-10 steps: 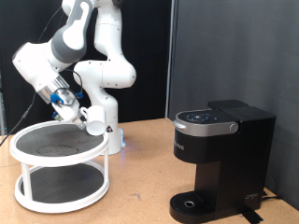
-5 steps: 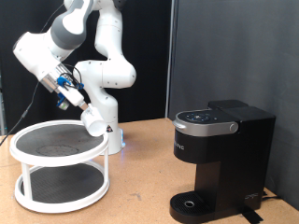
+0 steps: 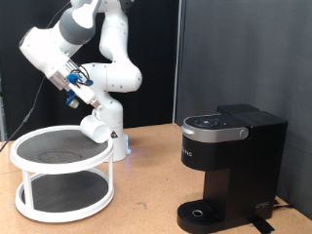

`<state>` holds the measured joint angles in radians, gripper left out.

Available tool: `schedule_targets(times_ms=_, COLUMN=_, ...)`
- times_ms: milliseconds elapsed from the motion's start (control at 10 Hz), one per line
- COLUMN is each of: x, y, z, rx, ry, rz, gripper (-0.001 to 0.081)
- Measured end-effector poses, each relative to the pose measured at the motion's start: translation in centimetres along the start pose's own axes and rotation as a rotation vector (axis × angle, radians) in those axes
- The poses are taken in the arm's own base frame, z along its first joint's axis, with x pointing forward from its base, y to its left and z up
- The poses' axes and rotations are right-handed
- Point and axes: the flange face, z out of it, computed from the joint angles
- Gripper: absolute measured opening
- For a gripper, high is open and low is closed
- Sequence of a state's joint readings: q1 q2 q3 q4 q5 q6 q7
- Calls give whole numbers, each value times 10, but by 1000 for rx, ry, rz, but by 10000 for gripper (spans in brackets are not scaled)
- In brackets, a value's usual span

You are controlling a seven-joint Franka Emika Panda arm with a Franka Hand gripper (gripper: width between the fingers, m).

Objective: Make a cup of coffee with the keurig machine

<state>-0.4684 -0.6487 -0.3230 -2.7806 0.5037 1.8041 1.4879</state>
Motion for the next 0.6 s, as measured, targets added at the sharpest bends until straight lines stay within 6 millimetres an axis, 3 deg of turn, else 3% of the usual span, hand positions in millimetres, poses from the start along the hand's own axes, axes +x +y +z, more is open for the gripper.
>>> schedule_targets(times_ms=600, x=-19, y=30, z=15, rx=-204, ry=351, rz=-85, gripper=734)
